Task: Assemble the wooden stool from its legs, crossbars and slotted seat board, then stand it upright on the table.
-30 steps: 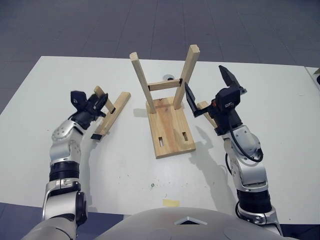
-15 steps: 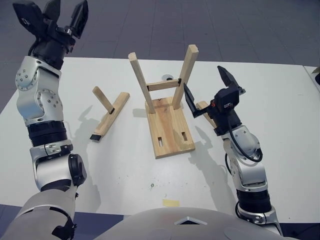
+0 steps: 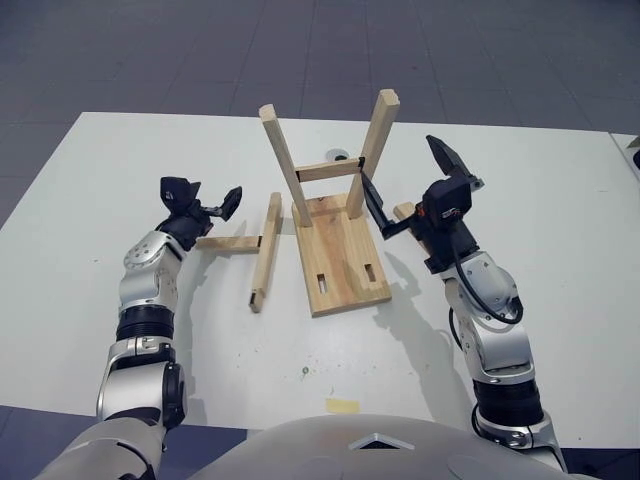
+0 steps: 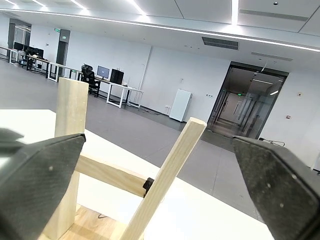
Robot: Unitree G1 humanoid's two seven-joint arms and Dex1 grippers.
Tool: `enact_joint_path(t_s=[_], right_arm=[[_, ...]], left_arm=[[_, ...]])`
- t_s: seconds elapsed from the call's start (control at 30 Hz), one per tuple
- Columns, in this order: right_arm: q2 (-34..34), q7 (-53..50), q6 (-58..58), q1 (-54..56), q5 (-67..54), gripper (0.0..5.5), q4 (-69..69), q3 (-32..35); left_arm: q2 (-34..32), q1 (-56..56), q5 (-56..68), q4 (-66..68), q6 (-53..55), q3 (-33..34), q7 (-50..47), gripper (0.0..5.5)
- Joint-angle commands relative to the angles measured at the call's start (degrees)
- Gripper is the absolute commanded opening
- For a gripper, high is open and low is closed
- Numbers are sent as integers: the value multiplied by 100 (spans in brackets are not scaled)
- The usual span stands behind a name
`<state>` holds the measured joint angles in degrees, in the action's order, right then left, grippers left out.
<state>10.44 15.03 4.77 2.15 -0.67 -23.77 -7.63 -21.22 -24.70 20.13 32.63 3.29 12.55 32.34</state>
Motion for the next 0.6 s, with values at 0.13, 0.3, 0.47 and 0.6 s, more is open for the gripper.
enact_joint_path(t_s=[0.13, 0.3, 0.47, 0.6], right_arm=[[-82, -43, 45, -103, 25, 540, -50, -127], [-61, -124, 108, -354, 26, 540, -201, -37], [-96, -320, 166, -679, 108, 540, -405, -8], [-212, -527, 171, -863, 246, 540, -504, -108]], left_arm=[[-126, -270, 407, -1093, 577, 328, -252, 539], [-738, 1012, 209, -3356, 2523, -257, -460, 539], [-1233, 2409, 591, -5709, 4602, -593, -701, 539], [-949, 2811, 997, -6563, 5849, -698, -1033, 539]])
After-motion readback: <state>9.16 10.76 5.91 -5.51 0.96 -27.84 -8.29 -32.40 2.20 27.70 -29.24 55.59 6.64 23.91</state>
